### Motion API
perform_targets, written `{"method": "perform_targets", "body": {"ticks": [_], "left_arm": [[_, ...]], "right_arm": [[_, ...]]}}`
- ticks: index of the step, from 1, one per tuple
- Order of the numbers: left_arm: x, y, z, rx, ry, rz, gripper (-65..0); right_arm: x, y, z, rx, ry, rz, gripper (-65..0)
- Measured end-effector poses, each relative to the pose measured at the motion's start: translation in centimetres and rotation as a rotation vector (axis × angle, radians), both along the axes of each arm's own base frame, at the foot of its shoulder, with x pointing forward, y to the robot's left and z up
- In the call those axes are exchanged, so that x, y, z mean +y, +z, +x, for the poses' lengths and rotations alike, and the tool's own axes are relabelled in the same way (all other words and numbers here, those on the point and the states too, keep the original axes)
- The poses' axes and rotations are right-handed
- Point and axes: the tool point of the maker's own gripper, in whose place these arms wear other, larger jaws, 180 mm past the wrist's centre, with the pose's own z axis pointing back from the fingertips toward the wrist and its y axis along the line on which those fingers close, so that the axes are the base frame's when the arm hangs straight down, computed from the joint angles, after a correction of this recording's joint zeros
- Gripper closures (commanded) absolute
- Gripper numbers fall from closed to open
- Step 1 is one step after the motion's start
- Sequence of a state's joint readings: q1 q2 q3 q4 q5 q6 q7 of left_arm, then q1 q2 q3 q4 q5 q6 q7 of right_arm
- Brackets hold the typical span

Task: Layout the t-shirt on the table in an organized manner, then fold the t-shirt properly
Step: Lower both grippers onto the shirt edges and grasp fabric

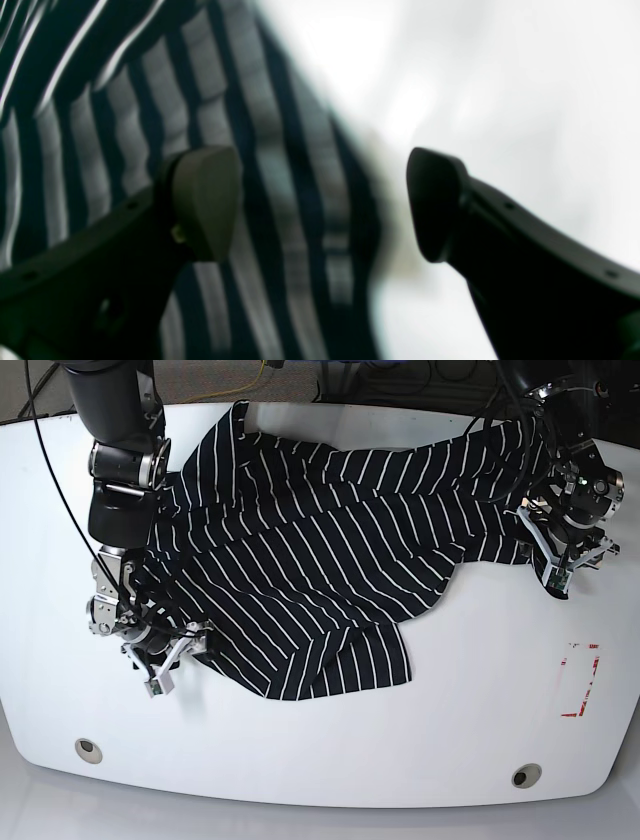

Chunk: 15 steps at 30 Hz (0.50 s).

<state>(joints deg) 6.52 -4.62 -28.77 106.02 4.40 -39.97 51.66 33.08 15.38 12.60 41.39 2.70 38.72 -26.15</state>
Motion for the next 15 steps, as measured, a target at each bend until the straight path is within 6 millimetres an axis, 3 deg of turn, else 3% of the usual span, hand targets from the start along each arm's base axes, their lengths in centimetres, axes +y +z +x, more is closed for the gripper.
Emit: {"method": "perform_targets", "body": {"ticks": [3, 9, 15], "left_arm": [[-0.1, 0.1, 0.2, -0.006, -0.001, -0.002, -40.0], [0.1, -0.2, -0.3, 0.02, 0.006, 0.004, -40.0], [2.8, -0.7, -2.4, 0.103, 0.099, 0.033, -40.0]], "right_arm": [[-0.5, 0.2, 0.5, 0.009, -0.015, 0.01, -50.3], [0.3, -0.2, 0.6, 0.026, -0.01, 0.043, -50.3], [0.8, -2.1, -1.0, 0.067, -0.004, 0.052, -50.4]]}}
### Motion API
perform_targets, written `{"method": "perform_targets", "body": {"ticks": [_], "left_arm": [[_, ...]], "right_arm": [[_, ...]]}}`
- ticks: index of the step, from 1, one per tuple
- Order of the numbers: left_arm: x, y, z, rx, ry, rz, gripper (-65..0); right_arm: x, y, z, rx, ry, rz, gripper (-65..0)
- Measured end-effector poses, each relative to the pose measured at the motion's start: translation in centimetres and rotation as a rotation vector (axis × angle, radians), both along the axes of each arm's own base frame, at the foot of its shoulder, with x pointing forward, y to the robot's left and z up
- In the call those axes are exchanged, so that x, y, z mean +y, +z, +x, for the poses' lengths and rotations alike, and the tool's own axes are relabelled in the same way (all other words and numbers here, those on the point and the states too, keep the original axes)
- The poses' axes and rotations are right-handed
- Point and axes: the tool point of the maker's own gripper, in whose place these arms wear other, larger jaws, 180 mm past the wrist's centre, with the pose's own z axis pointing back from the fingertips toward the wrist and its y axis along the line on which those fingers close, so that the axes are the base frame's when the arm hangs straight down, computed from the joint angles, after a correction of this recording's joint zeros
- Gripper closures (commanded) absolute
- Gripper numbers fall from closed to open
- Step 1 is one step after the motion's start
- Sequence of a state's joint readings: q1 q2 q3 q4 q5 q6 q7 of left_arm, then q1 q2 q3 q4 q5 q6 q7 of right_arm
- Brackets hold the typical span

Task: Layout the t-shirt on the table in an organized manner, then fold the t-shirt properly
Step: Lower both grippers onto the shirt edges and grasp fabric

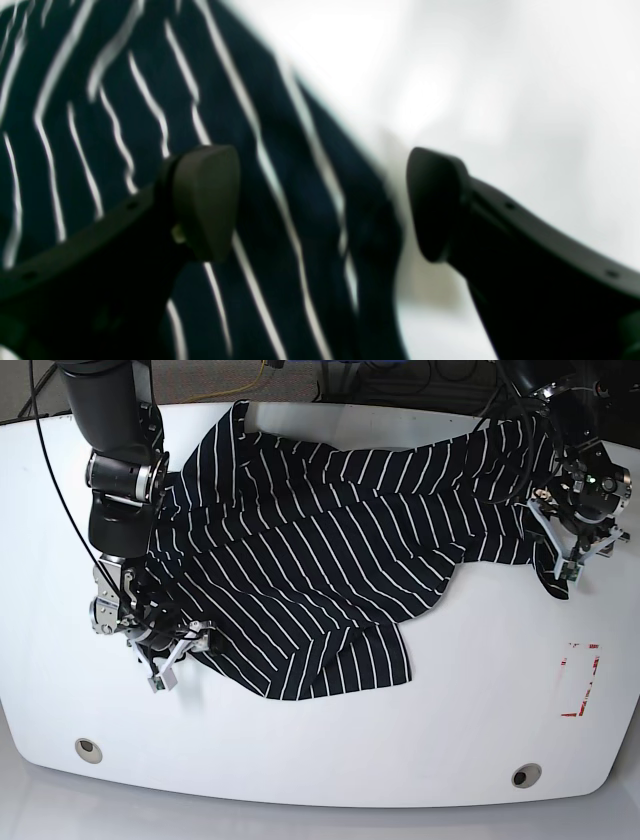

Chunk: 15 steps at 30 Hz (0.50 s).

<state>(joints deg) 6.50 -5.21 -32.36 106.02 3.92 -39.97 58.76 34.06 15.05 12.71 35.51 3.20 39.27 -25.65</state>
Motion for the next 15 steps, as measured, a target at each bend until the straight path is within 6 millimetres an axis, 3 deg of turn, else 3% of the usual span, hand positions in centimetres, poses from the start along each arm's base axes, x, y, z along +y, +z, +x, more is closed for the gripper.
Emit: {"method": "perform_targets", "body": {"ticks": [5, 13, 15], "left_arm": [[2.4, 0.5, -1.1, 0.005, 0.071, 0.03, -40.0], [2.8, 0.7, -1.1, -0.008, 0.086, 0.024, -40.0], [2.8, 0.7, -1.1, -0.008, 0.086, 0.024, -40.0]], "right_arm": [[0.7, -0.4, -0.3, -0.02, -0.014, 0.038, -50.3], [2.6, -0.8, -0.8, -0.049, -0.006, 0.074, -49.0], [2.9, -0.7, -1.1, -0.057, 0.001, 0.069, -44.6]]}}
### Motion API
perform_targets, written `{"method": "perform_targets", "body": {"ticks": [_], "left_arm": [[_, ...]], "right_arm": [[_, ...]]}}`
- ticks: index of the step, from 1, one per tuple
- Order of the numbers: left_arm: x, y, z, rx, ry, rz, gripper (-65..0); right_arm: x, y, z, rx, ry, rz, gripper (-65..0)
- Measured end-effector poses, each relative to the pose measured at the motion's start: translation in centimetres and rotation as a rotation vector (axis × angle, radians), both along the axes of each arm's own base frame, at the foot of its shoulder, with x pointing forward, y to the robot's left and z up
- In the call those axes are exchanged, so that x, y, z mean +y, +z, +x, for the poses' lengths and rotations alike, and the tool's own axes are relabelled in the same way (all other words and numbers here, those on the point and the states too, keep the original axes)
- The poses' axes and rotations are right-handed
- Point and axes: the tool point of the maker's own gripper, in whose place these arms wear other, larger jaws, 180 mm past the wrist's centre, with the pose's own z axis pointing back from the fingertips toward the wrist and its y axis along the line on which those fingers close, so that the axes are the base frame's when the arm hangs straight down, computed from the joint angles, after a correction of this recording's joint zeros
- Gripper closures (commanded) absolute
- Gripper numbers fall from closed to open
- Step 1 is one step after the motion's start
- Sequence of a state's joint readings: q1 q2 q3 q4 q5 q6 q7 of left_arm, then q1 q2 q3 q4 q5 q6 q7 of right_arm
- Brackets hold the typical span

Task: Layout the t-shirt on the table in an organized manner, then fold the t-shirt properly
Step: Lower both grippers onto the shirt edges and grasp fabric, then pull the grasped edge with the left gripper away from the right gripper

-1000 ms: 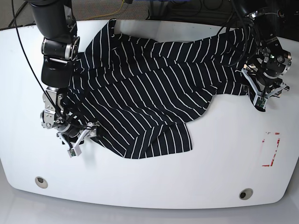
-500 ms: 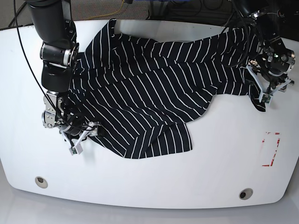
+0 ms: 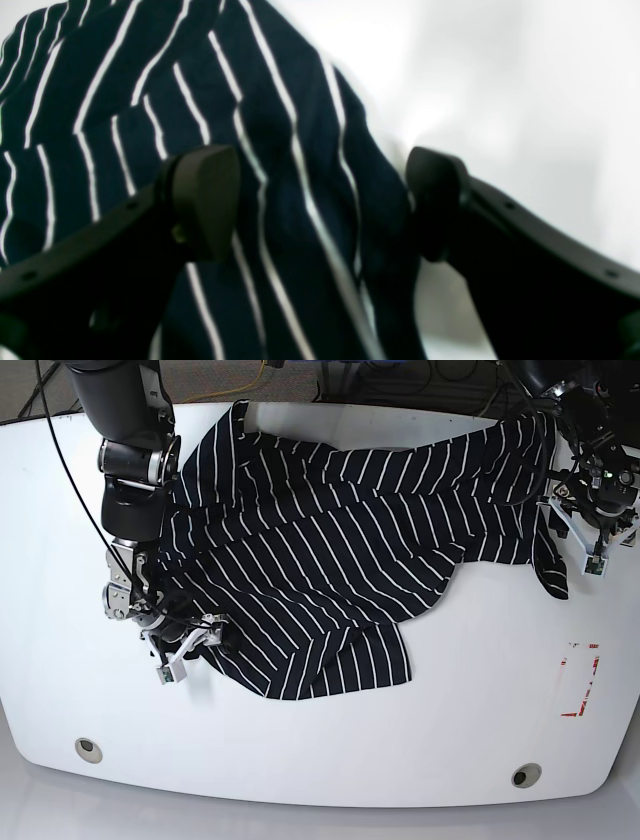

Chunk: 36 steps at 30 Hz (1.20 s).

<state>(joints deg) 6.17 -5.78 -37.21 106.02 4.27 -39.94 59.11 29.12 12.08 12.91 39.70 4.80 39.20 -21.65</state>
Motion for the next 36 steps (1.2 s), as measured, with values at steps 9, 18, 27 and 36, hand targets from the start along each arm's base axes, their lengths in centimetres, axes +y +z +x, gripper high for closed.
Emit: {"method": "perform_targets", "body": {"ticks": [9, 18, 27, 36], "left_arm": [[0.2, 0.1, 1.2, -0.011, -0.003, -0.007, -40.0], [-1.0, -1.1, 2.9, -0.012, -0.014, -0.079, -40.2], [-4.1, -1.0, 4.2, -0.079, -0.059, -0.199, -40.3], [-6.2, -0.5, 4.6, -0.155, -0.093, -0.339, -40.3]], "right_arm": [[1.2, -0.3, -0.9, 0.006, 0.026, -0.006, -23.6], [1.2, -0.4, -1.1, 0.015, 0.027, 0.001, -27.5], [1.4, -0.4, -1.1, 0.013, 0.035, 0.004, -29.1], [1.3, -0.4, -1.1, 0.013, 0.035, 0.003, -28.6]]}}
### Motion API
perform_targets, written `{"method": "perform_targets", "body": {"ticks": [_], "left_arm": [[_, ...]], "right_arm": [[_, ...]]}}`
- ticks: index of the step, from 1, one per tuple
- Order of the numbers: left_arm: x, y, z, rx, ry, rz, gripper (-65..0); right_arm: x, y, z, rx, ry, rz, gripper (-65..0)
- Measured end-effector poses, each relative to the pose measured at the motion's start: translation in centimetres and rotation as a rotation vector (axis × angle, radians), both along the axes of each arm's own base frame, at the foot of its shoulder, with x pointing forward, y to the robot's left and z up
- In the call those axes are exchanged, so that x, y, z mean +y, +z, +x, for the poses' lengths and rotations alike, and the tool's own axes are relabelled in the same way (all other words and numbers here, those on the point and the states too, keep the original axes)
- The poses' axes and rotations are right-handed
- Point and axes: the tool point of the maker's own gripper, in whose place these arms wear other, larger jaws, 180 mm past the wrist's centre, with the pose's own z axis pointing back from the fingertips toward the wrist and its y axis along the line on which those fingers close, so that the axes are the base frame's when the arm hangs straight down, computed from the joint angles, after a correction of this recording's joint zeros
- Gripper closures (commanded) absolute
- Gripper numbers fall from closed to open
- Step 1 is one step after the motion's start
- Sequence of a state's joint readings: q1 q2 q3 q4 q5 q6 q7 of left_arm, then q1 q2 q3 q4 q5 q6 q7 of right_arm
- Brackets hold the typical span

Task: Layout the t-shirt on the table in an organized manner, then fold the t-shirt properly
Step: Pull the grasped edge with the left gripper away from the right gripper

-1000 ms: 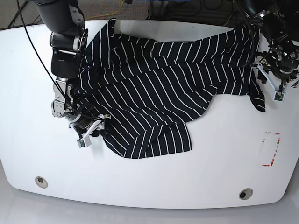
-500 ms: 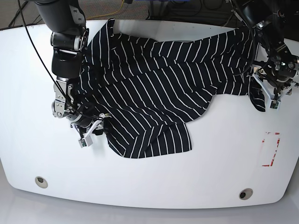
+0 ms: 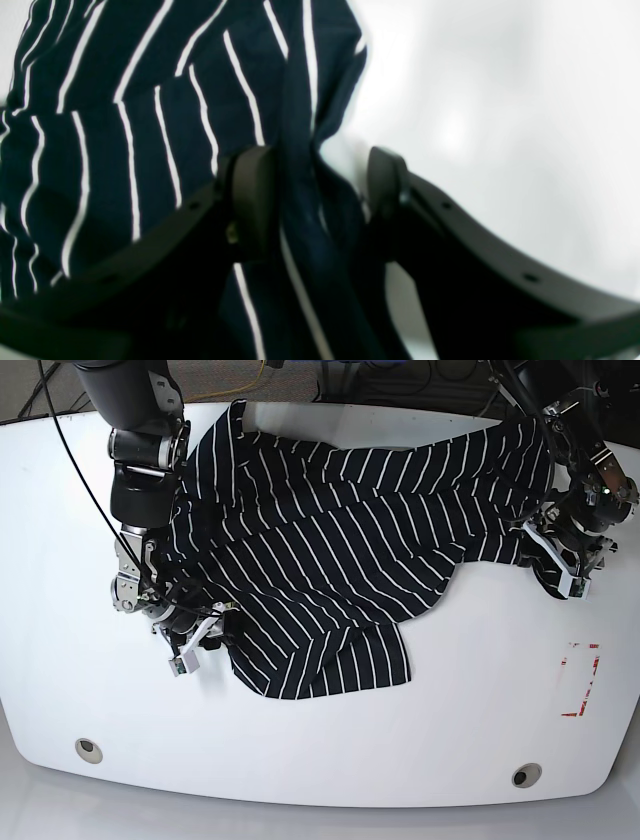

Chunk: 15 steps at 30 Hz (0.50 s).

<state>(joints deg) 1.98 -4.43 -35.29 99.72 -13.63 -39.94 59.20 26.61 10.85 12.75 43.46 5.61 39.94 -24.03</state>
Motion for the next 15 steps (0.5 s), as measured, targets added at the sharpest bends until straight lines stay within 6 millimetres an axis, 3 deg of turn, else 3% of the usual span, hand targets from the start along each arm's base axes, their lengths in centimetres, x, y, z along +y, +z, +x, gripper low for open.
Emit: {"method": "perform_targets", "body": {"ticks": [4, 11, 15], "left_arm": [[-0.6, 0.3, 0.2, -0.019, -0.011, -0.035, -40.2], [-1.6, -0.5, -0.2, -0.008, -0.014, -0.06, -40.2], [-1.5, -1.0, -0.6, 0.02, -0.008, -0.04, -40.2]], "right_arm": [[0.0, 0.0, 0.0, 0.0, 0.0, 0.0, -27.1], [0.0, -0.1, 0.0, 0.005, 0.001, -0.003, -8.8], [0.0, -0.1, -0.1, 0.008, 0.002, -0.003, -3.5]]}}
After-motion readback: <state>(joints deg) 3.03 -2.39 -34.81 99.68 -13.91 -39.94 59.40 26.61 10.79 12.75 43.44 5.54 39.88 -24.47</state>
